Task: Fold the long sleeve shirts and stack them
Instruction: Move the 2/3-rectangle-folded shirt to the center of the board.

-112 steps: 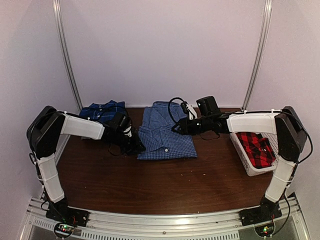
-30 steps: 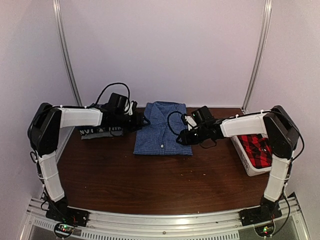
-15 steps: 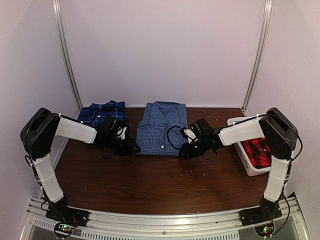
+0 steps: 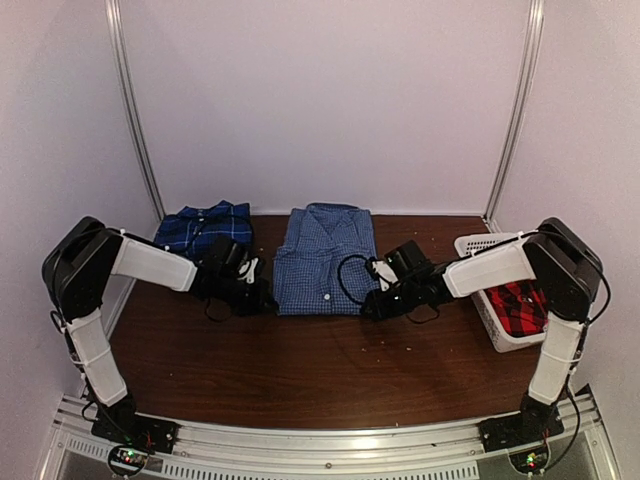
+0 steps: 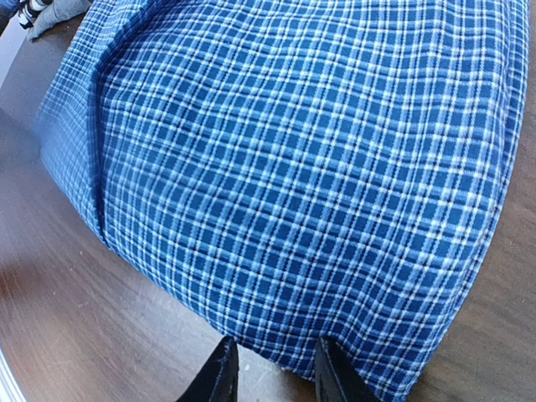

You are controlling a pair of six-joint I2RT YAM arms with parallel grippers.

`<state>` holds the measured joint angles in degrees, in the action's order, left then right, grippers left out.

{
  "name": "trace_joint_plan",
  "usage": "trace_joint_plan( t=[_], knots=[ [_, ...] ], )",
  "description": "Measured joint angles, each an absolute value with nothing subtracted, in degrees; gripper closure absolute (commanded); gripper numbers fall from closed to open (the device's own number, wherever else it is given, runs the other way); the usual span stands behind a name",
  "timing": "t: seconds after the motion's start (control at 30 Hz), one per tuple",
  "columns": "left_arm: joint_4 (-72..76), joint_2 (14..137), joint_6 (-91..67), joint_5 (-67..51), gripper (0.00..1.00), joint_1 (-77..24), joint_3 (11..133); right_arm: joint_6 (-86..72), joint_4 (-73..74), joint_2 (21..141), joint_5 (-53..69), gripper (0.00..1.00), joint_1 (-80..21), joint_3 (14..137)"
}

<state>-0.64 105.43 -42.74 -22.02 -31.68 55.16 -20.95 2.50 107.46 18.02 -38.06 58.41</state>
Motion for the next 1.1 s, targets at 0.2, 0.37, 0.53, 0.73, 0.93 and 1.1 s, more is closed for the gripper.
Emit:
trace_joint_plan(
  t=[0.2,0.37,0.53,0.73,0.93,1.1],
  knots=[
    [-1.72,101.41,-45.39,-23.44,1.0,-34.48,47.86,-22.28,-0.01,101.47,18.72,0.66,-40.14,50.06],
    [-3.2,93.67,-48.23,-25.15,0.92,-38.09,39.48,-25.61,-1.28,94.83,20.75,0.64,-44.27,41.98],
    [-7.73,87.42,-50.19,-25.04,0.65,-39.57,35.24,-28.88,2.98,87.99,22.06,0.53,-47.24,37.01],
    [-15.94,83.07,-49.45,-21.08,0.56,-39.27,38.54,-28.45,11.18,80.9,21.71,0.44,-45.52,41.08],
    [-18.09,84.29,-46.0,-18.57,0.57,-34.94,46.33,-26.89,10.15,84.86,24.16,0.46,-37.91,49.87],
    [-17.56,90.87,-41.63,-17.78,0.59,-29.17,53.1,-25.63,7.01,95.53,27.55,0.48,-33.43,58.35]
  ],
)
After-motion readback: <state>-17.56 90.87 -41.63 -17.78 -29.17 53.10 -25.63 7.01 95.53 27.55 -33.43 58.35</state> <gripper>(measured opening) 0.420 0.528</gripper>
